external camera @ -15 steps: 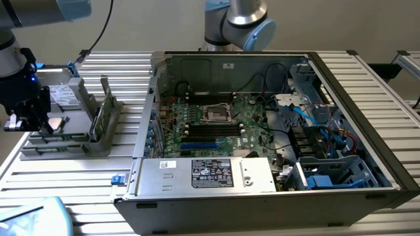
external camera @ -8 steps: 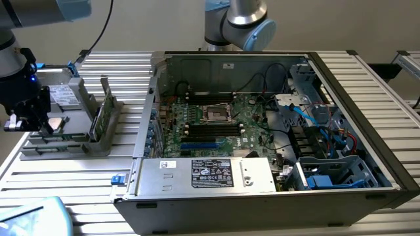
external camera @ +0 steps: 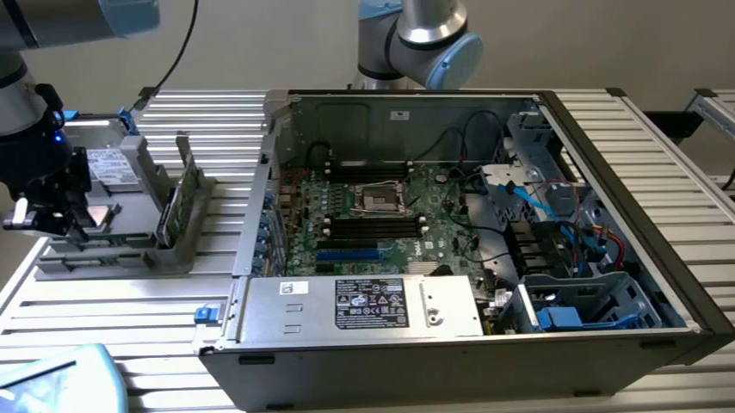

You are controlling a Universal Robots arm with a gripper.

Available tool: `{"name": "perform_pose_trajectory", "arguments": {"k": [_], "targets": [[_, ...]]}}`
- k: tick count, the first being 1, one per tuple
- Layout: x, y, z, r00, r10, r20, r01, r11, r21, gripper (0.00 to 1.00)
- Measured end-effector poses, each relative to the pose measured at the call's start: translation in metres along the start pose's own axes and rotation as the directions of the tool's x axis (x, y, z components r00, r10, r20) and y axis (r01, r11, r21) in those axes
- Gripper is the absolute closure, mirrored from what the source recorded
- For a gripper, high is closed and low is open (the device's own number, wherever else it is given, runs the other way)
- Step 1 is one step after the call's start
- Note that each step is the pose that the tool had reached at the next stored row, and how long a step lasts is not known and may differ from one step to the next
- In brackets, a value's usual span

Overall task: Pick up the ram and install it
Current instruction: 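Pick up the ram and move it above insertion slot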

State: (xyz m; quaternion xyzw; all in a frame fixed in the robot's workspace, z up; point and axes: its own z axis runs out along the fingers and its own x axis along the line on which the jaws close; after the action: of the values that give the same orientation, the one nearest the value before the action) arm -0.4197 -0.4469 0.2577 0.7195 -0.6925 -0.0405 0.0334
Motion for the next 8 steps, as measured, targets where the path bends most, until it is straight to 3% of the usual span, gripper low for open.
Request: {"name": "perform_pose_trajectory", "arguments": {"k": [8], "targets": [[0.000,0.0008,0.0136,1.0000,0.000,0.0000,0.000,1.0000,0.0006,0.69]]}}
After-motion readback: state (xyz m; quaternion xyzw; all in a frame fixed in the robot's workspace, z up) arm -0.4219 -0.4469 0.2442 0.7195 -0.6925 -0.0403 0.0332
